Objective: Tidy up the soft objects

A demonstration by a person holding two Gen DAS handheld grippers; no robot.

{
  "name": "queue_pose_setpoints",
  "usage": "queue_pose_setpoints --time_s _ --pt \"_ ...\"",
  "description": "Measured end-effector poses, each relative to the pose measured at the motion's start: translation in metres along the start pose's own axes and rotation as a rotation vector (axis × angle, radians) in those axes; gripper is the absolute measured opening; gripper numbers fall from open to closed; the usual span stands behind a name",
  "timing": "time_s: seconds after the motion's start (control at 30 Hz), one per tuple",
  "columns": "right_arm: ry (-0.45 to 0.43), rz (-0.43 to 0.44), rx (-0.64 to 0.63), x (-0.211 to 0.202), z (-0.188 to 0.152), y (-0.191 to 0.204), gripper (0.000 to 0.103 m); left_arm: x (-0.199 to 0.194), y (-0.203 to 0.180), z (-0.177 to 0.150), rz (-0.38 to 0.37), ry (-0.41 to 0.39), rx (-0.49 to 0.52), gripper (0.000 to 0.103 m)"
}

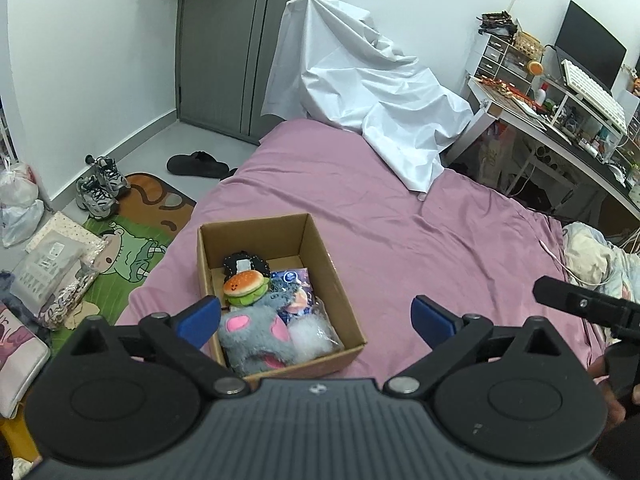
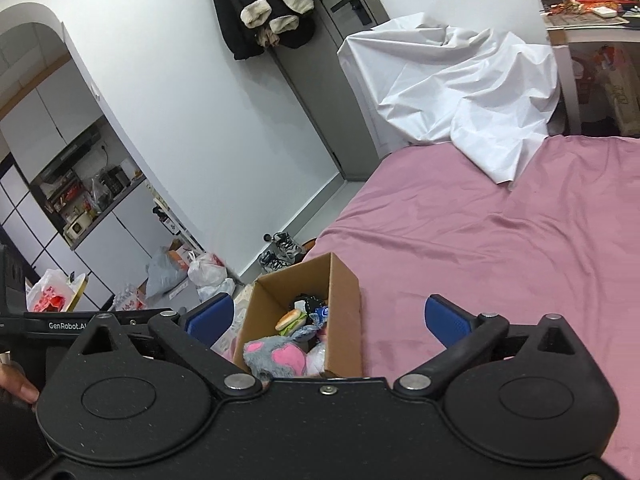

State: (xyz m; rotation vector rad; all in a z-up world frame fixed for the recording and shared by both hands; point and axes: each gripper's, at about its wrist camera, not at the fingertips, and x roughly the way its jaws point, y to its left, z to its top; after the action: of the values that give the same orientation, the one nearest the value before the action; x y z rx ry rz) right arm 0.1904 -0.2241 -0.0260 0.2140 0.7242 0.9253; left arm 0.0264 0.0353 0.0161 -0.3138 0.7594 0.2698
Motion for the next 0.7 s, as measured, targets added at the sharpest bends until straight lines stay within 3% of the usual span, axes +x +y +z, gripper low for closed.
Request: queue_pose_setpoints --time_s 0.7 --pt "0.056 -0.036 -0.053 -0.055 0.002 0.003 0.103 -0.039 -0.034 -0.021 0.015 0.026 -0.037 0.102"
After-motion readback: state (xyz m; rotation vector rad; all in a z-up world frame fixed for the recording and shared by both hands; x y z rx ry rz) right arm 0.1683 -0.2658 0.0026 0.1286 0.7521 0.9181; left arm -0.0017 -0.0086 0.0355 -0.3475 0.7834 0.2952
